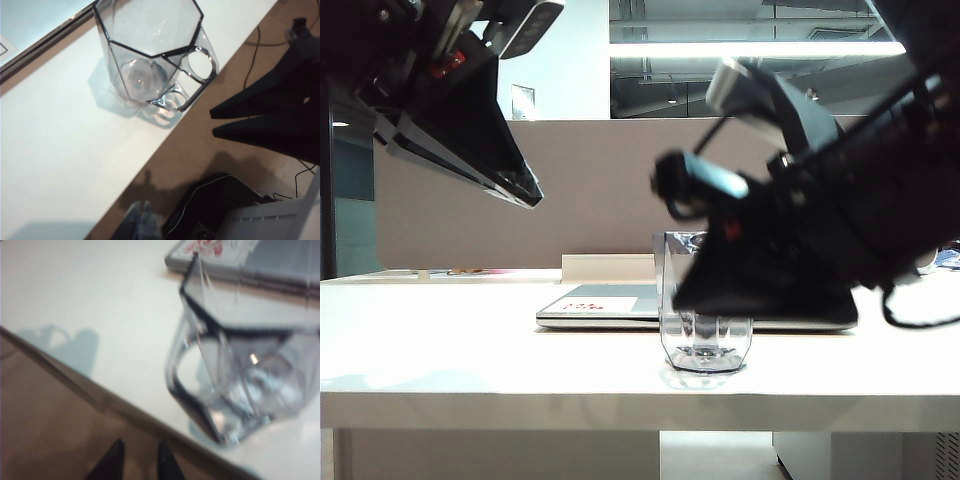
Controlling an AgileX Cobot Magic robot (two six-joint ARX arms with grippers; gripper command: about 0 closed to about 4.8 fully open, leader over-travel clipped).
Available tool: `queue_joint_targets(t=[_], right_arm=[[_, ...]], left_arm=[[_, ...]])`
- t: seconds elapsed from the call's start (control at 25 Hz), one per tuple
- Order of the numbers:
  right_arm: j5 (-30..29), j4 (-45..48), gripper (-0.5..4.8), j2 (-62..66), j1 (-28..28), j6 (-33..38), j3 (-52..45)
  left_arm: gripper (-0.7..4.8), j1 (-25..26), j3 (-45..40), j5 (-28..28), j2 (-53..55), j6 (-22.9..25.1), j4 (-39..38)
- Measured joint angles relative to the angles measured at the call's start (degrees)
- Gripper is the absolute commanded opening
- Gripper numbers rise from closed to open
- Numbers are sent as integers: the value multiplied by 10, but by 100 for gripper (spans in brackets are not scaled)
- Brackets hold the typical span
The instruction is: Pick up the water cup and place it on the side of the laptop close to you.
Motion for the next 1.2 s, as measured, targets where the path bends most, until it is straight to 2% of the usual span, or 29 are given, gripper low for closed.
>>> queue_joint_targets(t=[0.08, 0.12, 0.24, 0.32, 0.48, 0.56, 0.6, 0.64, 0.8, 1.2], right_arm=[[5, -55, 182, 0, 0, 0, 0], [15, -82, 183, 0, 0, 0, 0], [20, -90, 187, 0, -1, -9, 0], [21, -90, 211, 0, -8, -33, 0], [16, -90, 217, 0, -52, -59, 0], [-34, -85, 222, 0, -79, -68, 0], [-88, -75, 223, 0, -95, -90, 0], [-118, -73, 223, 0, -103, -111, 0], [-167, -73, 222, 0, -117, -152, 0], [-179, -20, 221, 0, -140, -167, 0]], left_arm=[[-5, 0, 0, -7, -1, 5, -10], [-5, 0, 0, -14, -1, 7, -19], [-5, 0, 0, -22, -1, 7, -29], [-5, 0, 0, -22, -1, 10, -29], [-5, 0, 0, -28, -1, 35, -47], [-5, 0, 0, -44, -1, 45, -63], [-5, 1, 0, -47, -1, 52, -70], [-5, 1, 0, -48, -1, 54, -70], [-5, 1, 0, -49, -1, 56, -70], [-5, 1, 0, -49, -1, 57, -71]])
